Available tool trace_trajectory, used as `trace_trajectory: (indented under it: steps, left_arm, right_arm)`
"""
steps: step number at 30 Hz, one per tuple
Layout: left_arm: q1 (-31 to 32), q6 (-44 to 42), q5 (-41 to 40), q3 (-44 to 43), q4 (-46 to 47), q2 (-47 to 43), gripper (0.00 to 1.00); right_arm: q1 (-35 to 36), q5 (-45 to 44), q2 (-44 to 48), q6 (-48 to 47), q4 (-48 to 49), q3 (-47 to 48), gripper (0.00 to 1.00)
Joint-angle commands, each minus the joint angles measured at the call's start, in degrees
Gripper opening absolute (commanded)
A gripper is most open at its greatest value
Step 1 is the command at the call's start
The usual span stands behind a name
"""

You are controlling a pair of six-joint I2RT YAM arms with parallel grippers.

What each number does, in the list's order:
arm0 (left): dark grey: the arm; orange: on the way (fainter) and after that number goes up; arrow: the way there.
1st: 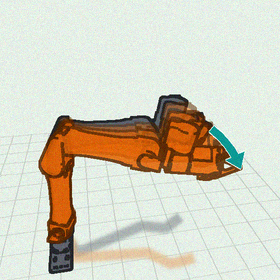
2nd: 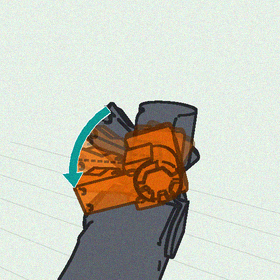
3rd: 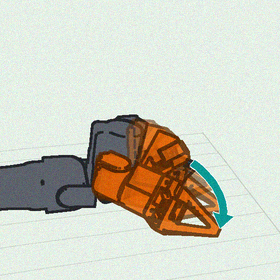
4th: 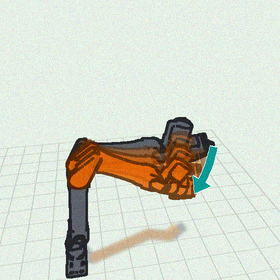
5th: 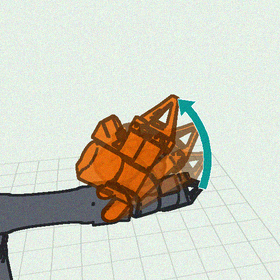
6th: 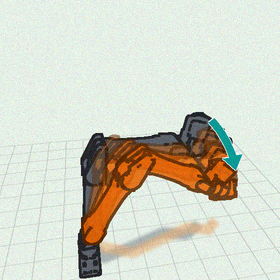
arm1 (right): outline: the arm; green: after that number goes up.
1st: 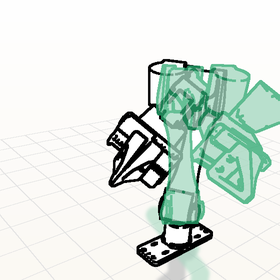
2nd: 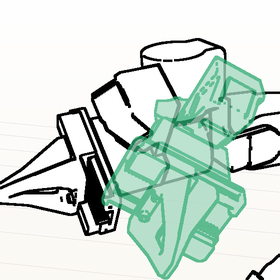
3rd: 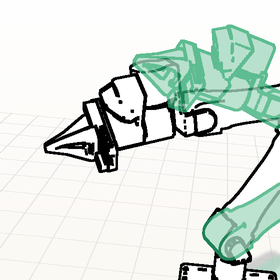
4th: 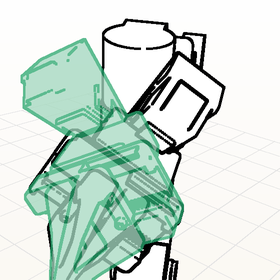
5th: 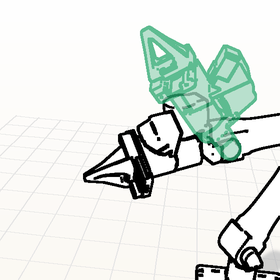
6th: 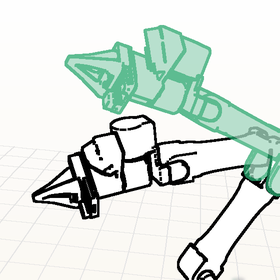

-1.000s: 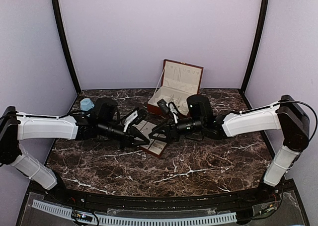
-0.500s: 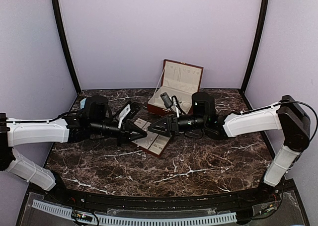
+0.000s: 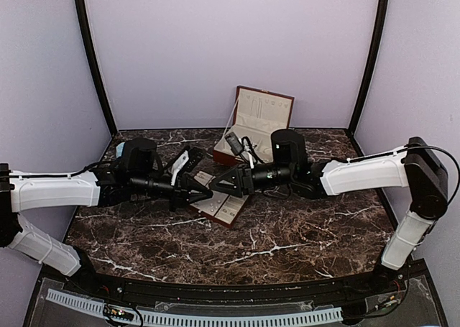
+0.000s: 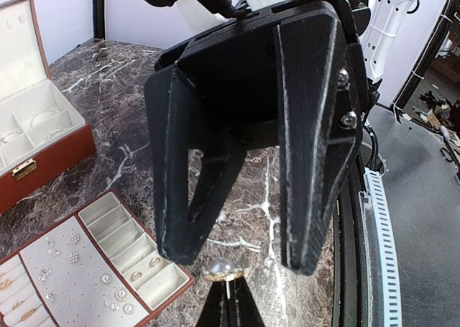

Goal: Organize the mixed jewelry
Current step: Pass from the left arm to the right

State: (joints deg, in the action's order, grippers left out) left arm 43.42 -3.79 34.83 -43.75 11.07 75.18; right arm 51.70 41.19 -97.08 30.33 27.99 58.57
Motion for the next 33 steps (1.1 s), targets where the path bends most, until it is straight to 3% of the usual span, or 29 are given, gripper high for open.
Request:
trace_trajectory:
  steps: [1, 8, 15, 30, 32, 33]
  left_arm:
    - [0.4, 0.1, -0.1, 0.7, 1.3, -1.1, 0.0]
    - [0.4, 0.1, -0.2, 0.8, 1.3, -1.3, 0.0]
    - [0.4, 0.0, -0.1, 0.8, 1.3, -1.3, 0.0]
    - [0.5, -0.2, -0.7, 1.0, 1.0, -0.9, 0.0]
    - [0.4, -0.2, -1.8, 1.0, 0.7, -1.1, 0.05]
    - [0.4, -0.3, -2.2, 0.9, 0.5, -1.2, 0.16]
  right_arm:
    - [0.7, -0.1, -1.4, -1.7, -1.4, 2.2, 0.42]
    - [0.9, -0.2, -2.1, -1.7, -2.0, 2.8, 0.39]
    - [0.9, -0.1, -2.1, -1.6, -1.9, 2.8, 0.26]
    - [0.8, -0.9, -0.6, -1.4, -0.4, 1.5, 0.1]
    - [0.6, -1.7, 0.0, -1.9, -0.7, 1.3, 0.09]
    - [0.5, -2.0, 0.3, -2.2, -0.9, 1.2, 0.09]
